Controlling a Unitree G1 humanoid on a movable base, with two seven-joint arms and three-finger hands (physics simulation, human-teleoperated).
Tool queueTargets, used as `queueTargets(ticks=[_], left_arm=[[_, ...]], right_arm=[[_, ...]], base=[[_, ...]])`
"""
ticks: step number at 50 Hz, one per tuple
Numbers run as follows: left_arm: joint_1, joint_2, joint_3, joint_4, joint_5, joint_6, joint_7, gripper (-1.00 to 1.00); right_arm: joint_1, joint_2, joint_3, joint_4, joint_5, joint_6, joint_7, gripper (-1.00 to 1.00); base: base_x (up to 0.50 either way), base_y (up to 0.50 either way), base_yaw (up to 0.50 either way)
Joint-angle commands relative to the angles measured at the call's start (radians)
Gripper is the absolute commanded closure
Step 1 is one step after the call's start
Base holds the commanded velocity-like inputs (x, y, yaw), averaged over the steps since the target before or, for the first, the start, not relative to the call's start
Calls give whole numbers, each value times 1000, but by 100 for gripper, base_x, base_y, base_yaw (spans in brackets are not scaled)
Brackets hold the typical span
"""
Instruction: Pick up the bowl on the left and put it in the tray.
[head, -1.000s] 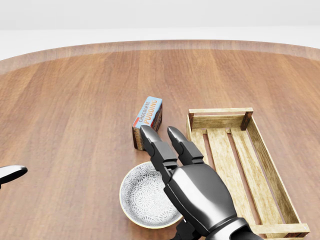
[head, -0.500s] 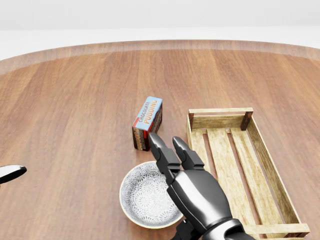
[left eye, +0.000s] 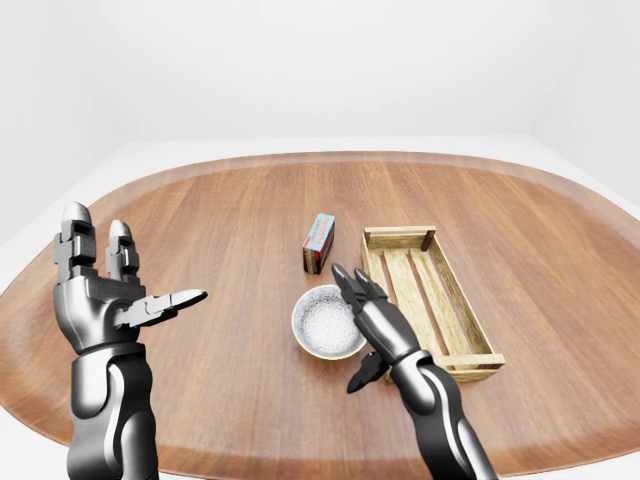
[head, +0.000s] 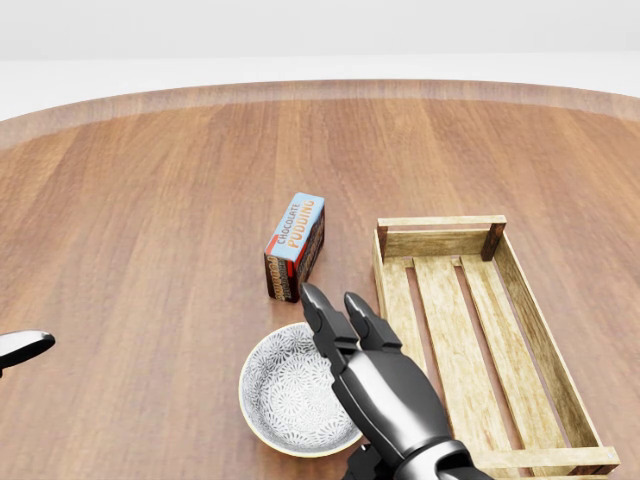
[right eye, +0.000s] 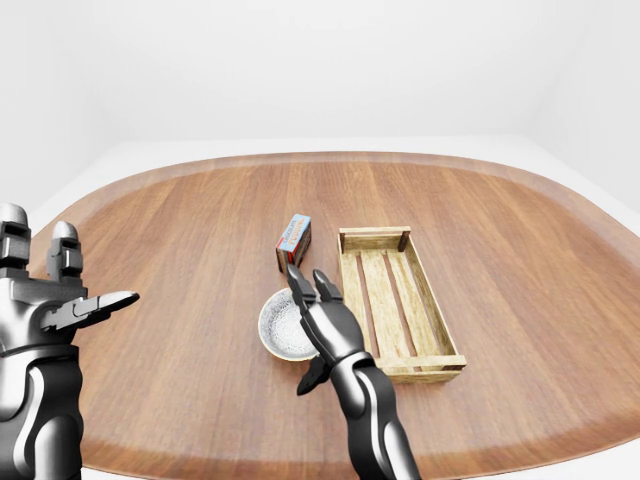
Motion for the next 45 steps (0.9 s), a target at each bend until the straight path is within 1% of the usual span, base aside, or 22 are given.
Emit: queueTargets(ticks=[1,10,18,22,29,36,45], left_arm=[[-1,1,1,-1,-1,0,1,-100],[-4,1,-1,3,0,0,2,-100],[-8,6,6,6,-5,0,4,-100],[-4,3,-1,3,-1,0,4,-100],[-6,7,7,3,-7,0,5,-100],[-4,5,4,0,-4,0,4,-100],[-5,6,5,-1,-4,0,4,-100]], right_arm=[[-12,1,-1,58,14,0,-11,-100],[-32,8,0,75,1,0,6,-100],[-58,15,-13,142,19,0,-4,-100],[-64,19,-17,167,28,0,-13,-100],[-67,16,-28,208,48,0,-25,-100],[-70,11,-40,238,58,0,-31,-100],[-77,10,-34,246,41,0,-8,-100]], base=[[0,0,0],[0,0,0],[0,0,0],[0,0,0],[0,0,0],[0,0,0],[0,0,0]])
